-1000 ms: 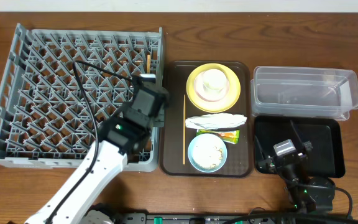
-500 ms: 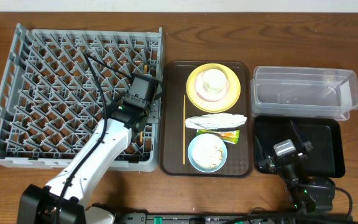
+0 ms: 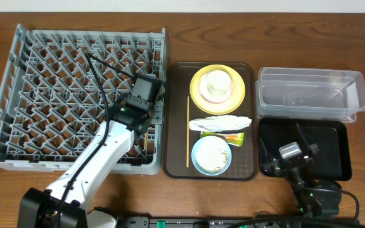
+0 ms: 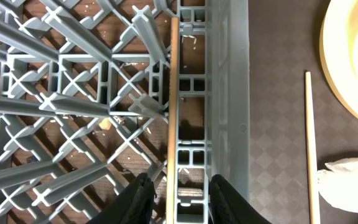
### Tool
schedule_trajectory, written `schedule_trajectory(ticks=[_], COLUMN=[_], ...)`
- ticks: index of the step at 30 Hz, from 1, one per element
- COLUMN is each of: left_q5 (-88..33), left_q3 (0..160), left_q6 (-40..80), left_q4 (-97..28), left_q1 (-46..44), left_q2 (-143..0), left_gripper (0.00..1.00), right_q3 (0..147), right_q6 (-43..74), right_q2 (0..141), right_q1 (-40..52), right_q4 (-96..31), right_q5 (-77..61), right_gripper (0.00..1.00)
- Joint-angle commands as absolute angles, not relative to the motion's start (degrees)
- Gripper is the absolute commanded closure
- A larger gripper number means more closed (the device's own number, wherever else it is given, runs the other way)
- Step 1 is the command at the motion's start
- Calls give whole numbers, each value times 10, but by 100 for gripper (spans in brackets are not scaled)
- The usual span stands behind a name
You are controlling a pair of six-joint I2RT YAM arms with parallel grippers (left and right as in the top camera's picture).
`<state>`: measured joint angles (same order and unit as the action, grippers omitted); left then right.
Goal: Sort waste into correct bins and load items into the dishwasher
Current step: 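Carry the chopstick with the left gripper into the dish rack, then return the left gripper to the tray and grasp the second chopstick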
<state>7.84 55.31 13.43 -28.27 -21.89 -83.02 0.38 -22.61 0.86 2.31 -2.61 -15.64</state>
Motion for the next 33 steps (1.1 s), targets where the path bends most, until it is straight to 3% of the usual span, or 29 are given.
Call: schedule_trajectory(ticks=[1, 9, 17, 21, 33], left_q5=[64, -93, -46, -44, -18], left_q3=[567, 569, 557, 557, 557], left_q6=[132, 209, 257, 269, 296], left_q4=[-283, -289, -289, -269, -204], left_q1=[-217, -233, -303, -327, -347], left_q2=[-802, -736, -800, -856, -976], left_gripper=[66, 66, 67, 74, 73], right_q3=[3, 3, 3, 3, 3], right_q6=[-219, -219, -219, -219, -219], right_q2=[8, 8, 8, 8, 8], right_q1=[18, 18, 18, 18, 18], right_q4=[-29, -29, -29, -29, -29], right_q5=[-159, -159, -159, -159, -159], right_gripper=[1, 1, 1, 1, 1])
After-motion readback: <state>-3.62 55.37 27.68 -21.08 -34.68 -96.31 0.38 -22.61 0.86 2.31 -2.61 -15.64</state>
